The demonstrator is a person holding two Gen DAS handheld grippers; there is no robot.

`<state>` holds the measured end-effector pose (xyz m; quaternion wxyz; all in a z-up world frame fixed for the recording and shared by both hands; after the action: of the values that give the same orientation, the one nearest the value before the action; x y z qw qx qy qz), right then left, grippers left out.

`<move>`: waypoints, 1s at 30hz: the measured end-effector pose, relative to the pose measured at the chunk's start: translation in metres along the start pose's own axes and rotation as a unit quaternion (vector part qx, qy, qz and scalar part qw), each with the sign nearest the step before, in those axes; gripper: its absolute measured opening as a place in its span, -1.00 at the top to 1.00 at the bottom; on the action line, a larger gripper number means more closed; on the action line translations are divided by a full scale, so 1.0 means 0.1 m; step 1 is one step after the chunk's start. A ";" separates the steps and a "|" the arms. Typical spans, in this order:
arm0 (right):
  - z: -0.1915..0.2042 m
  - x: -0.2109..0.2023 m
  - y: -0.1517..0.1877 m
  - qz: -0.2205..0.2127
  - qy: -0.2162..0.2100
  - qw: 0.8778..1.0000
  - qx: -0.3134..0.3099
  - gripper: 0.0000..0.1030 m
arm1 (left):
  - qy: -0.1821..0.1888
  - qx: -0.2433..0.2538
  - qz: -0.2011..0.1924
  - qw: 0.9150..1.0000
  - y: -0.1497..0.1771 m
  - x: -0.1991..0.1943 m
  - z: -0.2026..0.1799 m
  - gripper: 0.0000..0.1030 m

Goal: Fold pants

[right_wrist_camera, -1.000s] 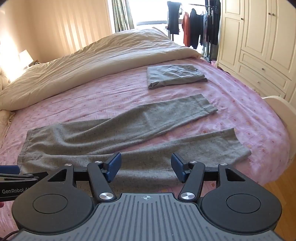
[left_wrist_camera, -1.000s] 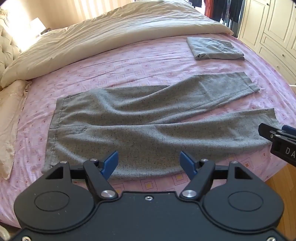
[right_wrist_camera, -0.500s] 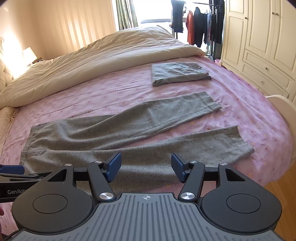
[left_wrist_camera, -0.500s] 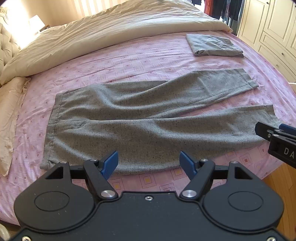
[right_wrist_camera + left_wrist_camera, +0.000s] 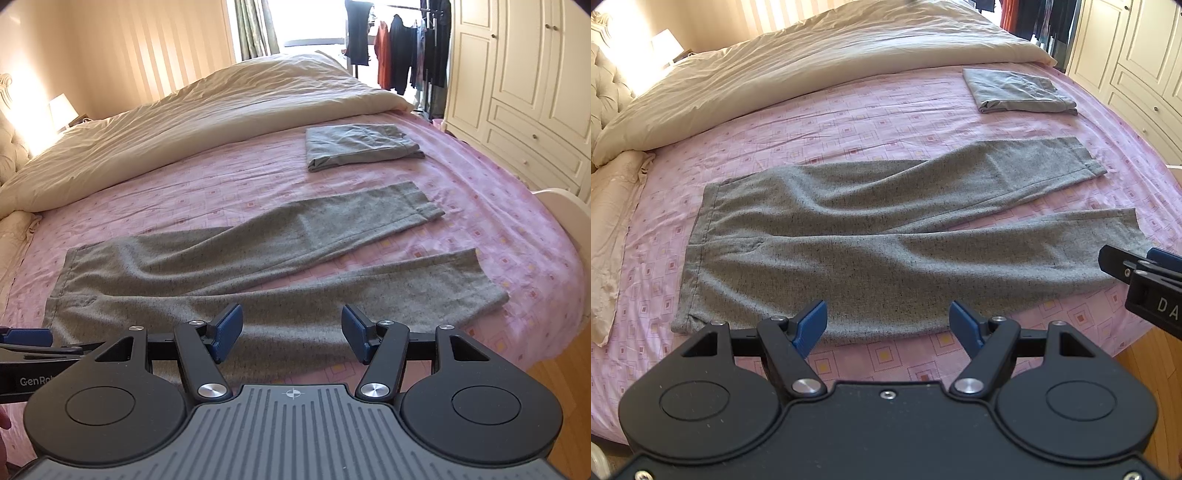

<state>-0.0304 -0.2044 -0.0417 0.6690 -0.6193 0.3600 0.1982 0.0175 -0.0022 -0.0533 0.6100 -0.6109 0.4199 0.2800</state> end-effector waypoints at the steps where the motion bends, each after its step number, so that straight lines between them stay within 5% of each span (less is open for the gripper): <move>1: 0.00 0.00 0.01 0.000 -0.001 1.000 0.000 -0.12 | 0.000 0.000 0.000 1.000 0.00 0.00 0.00 -0.45; 30: 0.02 0.00 0.00 0.008 -0.017 1.000 -0.006 -0.12 | -0.011 -0.001 0.004 1.000 0.05 0.04 -0.05 -0.45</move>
<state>-0.0301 -0.2026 -0.0419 0.6696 -0.6170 0.3525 0.2162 0.0145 -0.0077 -0.0585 0.6128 -0.6064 0.4158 0.2894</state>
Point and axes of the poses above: each gripper's, at about its wrist camera, not at the fingertips, and x roughly the way its jaws point, z to its left, y to its underside, the point moved 6 cm from there along x, roughly the way its jaws point, and after that the axes turned 10 degrees about y, right-handed, at the moved point
